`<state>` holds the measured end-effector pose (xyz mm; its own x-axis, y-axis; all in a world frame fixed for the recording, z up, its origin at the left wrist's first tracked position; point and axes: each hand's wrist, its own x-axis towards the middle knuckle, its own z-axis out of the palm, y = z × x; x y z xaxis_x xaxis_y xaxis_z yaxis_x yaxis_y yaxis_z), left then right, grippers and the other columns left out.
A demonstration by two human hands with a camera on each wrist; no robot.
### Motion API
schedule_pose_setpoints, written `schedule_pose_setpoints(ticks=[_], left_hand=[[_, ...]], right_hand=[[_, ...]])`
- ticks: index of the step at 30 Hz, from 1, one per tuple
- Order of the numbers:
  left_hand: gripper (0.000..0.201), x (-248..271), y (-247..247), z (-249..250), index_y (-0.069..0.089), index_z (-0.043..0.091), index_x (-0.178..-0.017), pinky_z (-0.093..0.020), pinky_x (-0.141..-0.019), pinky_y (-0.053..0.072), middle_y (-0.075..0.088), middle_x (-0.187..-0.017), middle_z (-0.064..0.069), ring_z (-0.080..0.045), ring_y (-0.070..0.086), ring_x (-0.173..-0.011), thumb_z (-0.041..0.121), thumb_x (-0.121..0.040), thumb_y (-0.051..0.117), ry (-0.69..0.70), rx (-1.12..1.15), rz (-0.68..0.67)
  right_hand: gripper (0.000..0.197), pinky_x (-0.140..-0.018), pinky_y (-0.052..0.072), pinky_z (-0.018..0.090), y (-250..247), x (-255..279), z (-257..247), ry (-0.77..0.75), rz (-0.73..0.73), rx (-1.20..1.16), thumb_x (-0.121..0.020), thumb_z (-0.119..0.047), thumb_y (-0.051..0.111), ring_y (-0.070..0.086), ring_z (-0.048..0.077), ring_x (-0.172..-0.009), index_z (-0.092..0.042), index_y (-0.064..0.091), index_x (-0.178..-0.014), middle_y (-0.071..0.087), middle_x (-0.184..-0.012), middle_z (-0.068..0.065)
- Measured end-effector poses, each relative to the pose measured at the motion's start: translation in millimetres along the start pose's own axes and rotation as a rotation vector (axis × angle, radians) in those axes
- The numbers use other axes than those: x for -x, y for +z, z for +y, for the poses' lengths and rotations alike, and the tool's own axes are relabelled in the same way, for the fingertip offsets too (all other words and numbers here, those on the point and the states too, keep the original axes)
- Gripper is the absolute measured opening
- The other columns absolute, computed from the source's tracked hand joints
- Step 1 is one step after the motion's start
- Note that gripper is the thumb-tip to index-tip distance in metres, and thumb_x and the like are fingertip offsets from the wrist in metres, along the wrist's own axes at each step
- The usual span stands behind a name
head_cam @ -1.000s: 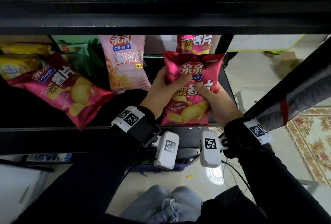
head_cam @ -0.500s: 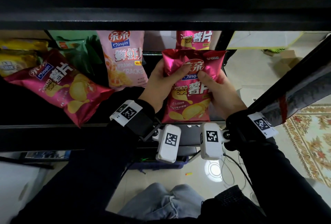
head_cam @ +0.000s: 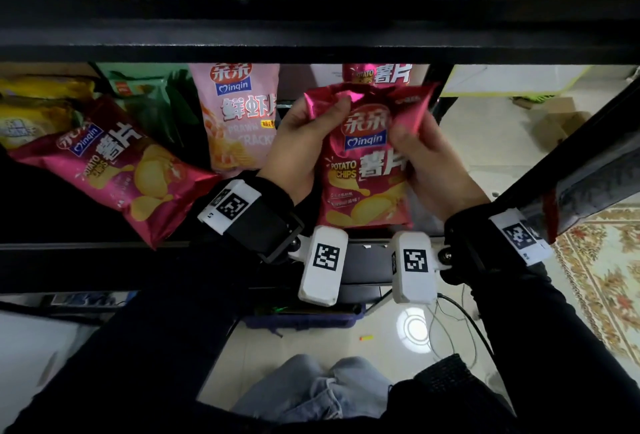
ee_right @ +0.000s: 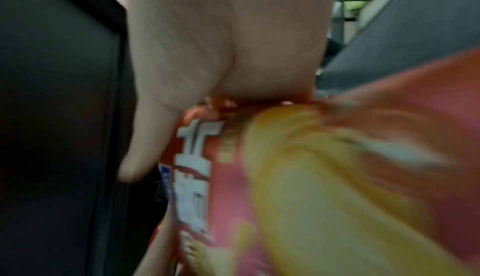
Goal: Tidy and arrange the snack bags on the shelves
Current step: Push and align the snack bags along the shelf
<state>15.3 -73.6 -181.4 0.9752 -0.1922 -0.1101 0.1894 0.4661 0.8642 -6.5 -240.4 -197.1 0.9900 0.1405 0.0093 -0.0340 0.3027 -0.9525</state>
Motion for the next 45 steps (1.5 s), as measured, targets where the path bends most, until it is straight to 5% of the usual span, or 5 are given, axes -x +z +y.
schedule_pose_setpoints(ticks=[10,27,34,40,45], left_hand=[[0.045,1,-2,20,0.057,0.001,-0.124,-0.039,-0.077,0.059,0.069,-0.112,-0.019,-0.032,0.069,-0.095,0.031,-0.091,0.062,-0.044,0.147,0.147],[0.087,19,-37,36,0.042,0.0,-0.138,-0.059,-0.084,0.049,0.055,-0.124,-0.037,-0.05,0.059,-0.108,0.059,-0.075,0.056,-0.623,0.075,-0.209],[0.043,38,-19,29,0.067,0.006,-0.116,-0.035,-0.077,0.059,0.069,-0.112,-0.021,-0.029,0.07,-0.099,0.025,-0.078,0.072,-0.489,-0.003,-0.242],[0.064,42,-1,12,0.04,0.012,-0.14,-0.04,-0.098,0.049,0.061,-0.128,-0.017,-0.027,0.062,-0.113,0.002,-0.081,0.063,-0.263,-0.286,-0.294],[0.054,47,4,11,0.045,0.013,-0.138,-0.033,-0.084,0.057,0.064,-0.126,-0.013,-0.027,0.064,-0.112,0.017,-0.087,0.062,-0.192,-0.255,-0.257]], right_hand=[[0.054,-0.072,0.058,0.027,-3,4,-1,0.074,-0.06,0.281,-0.064,-0.026,0.079,0.071,0.018,-0.095,-0.027,0.056,-0.114,0.073,-0.106,-0.003],[0.073,-0.079,0.057,0.027,-12,3,-10,-0.048,-0.107,0.289,-0.038,-0.016,0.087,0.068,0.012,-0.086,-0.013,0.064,-0.107,0.074,-0.096,0.002],[0.046,-0.093,0.048,0.039,-8,9,-28,-0.1,-0.062,0.142,-0.078,0.016,0.057,0.06,0.025,-0.11,-0.008,0.063,-0.118,0.064,-0.117,0.013],[0.041,-0.06,0.055,0.017,-5,24,-32,0.175,-0.17,0.113,-0.09,-0.04,0.058,0.069,0.0,-0.09,-0.033,0.047,-0.129,0.072,-0.102,-0.021],[0.04,-0.073,0.058,0.029,7,34,-26,0.119,-0.141,0.148,-0.09,-0.01,0.06,0.071,0.024,-0.096,-0.008,0.053,-0.129,0.07,-0.114,0.014]])
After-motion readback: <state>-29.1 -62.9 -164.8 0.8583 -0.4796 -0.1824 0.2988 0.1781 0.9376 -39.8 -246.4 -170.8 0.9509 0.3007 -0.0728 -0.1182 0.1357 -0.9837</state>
